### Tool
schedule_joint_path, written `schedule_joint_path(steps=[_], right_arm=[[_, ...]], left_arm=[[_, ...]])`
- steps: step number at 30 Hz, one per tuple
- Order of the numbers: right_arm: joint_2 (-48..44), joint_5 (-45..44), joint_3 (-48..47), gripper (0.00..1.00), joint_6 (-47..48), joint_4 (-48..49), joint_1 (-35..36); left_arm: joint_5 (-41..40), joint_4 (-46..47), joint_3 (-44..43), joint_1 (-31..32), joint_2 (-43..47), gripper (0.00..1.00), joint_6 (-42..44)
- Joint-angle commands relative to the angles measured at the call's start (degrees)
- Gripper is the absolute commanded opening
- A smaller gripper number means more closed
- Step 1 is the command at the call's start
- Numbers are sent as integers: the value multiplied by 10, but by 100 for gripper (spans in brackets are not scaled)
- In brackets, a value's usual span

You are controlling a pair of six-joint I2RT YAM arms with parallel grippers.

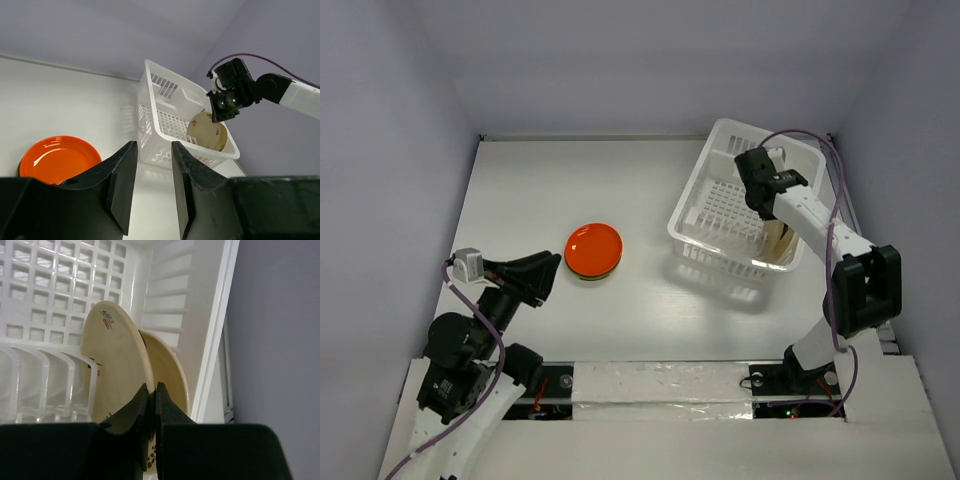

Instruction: Unload the plates from the dish rack

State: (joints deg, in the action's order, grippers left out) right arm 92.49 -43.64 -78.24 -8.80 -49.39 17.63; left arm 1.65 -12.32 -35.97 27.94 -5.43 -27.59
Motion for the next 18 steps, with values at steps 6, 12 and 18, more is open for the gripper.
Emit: schedule_joint_path(steps=[6, 12, 18], right_arm=[[-18, -93, 32, 0, 137, 186, 56], [-91, -165, 15, 0, 114, 167, 61], [-159, -166, -57, 0, 48, 93, 77]], left_arm=[[-3, 21, 3, -10, -20, 30, -5], [11, 27, 5, -20, -34, 30, -3], [14, 28, 5, -25, -43, 30, -3]])
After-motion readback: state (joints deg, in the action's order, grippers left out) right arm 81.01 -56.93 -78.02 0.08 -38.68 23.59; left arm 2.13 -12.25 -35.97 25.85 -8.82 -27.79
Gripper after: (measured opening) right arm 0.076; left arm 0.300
